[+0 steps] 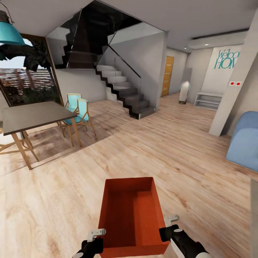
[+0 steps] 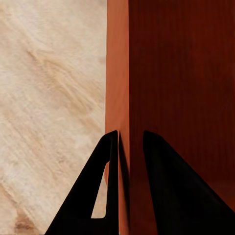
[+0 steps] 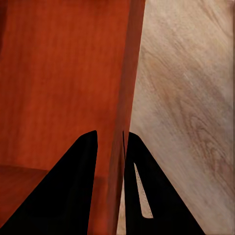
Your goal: Move the two storage containers from the living room to the garage. In the garage, place one container on the floor and stack the other container on top of it (either order is fine).
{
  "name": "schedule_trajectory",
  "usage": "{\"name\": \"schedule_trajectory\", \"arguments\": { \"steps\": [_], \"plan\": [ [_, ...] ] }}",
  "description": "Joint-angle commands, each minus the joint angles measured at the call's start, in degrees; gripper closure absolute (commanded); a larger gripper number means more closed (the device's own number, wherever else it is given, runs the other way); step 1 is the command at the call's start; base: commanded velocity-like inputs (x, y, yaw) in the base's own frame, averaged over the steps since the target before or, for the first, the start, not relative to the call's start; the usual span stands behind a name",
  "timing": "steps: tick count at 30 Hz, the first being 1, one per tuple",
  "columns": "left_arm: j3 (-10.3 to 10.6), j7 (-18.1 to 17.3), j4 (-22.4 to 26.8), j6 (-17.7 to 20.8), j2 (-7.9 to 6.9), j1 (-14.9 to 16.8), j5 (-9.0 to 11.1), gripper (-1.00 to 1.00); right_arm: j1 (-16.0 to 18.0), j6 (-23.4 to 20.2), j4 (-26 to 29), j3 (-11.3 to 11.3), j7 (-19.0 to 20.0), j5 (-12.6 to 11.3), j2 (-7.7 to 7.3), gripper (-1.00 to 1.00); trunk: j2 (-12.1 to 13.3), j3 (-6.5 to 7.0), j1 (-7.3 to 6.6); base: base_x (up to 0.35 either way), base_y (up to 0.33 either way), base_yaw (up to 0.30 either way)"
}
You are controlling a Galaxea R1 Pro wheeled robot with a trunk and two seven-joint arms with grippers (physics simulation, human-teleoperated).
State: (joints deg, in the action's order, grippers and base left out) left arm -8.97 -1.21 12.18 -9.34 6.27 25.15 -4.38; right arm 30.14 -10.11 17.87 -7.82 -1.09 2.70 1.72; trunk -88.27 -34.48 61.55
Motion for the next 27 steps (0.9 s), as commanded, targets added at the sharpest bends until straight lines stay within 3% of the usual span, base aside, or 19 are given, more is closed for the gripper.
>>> {"name": "schedule_trajectory", "arguments": {
  "steps": [1,11,20,27],
  "plan": [
    [-0.2,0.2,-0.3,-0.2,-0.82,0.1,-0.7,1.0,0.0,3.3,0.2,-2.4,2.8,-0.3,-0.95,1.0,0.0,-0.06,0.03,0.343,0.0,-0.017],
    [-0.2,0.2,-0.3,-0.2,-0.82,0.1,-0.7,1.0,0.0,3.3,0.2,-2.4,2.8,-0.3,-0.97,1.0,0.0,-0.06,0.03,0.343,0.0,-0.008],
    [-0.2,0.2,-0.3,-0.2,-0.82,0.1,-0.7,1.0,0.0,3.4,0.2,-2.4,2.8,-0.3,-0.94,1.0,0.0,-0.07,0.03,0.343,0.0,-0.185],
    [-0.2,0.2,-0.3,-0.2,-0.82,0.1,-0.7,1.0,0.0,3.3,0.2,-2.5,2.8,-0.3,-0.95,1.0,0.0,-0.09,0.03,0.343,0.0,-0.055]
  ]
}}
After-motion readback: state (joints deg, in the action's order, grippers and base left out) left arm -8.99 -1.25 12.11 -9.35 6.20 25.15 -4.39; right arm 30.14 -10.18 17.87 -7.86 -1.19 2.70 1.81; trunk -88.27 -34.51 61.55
